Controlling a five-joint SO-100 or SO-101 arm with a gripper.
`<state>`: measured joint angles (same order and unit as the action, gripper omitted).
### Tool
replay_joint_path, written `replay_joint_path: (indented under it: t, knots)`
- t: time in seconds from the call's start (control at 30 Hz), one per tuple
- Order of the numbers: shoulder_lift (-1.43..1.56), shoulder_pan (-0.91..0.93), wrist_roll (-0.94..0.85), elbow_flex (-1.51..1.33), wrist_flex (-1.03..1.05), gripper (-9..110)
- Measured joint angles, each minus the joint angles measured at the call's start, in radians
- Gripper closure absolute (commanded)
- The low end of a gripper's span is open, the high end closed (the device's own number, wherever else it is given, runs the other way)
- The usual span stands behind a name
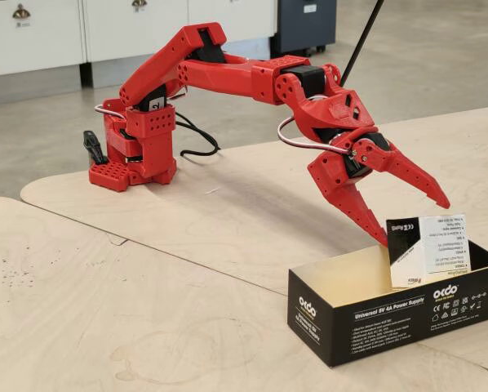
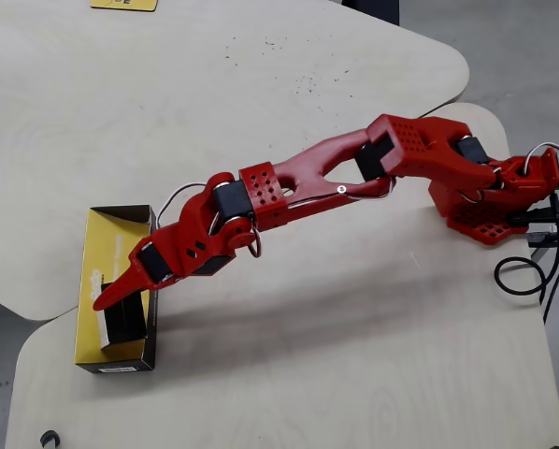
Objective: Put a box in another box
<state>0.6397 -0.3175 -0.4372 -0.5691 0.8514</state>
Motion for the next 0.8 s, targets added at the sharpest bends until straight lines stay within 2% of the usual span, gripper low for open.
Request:
replay_joint_path:
  t: [0.27, 0.5, 0.67, 0.8]
  knots:
    - [0.091, 0.014, -0.077, -0.002, 0.092, 61]
    - [0.227, 0.041, -0.236, -0.026, 0.325, 62]
    - [0.397, 0.049, -0.310, -0.150, 0.514, 66]
    - [0.623, 0.049, -0.353, -0.359, 0.627, 69]
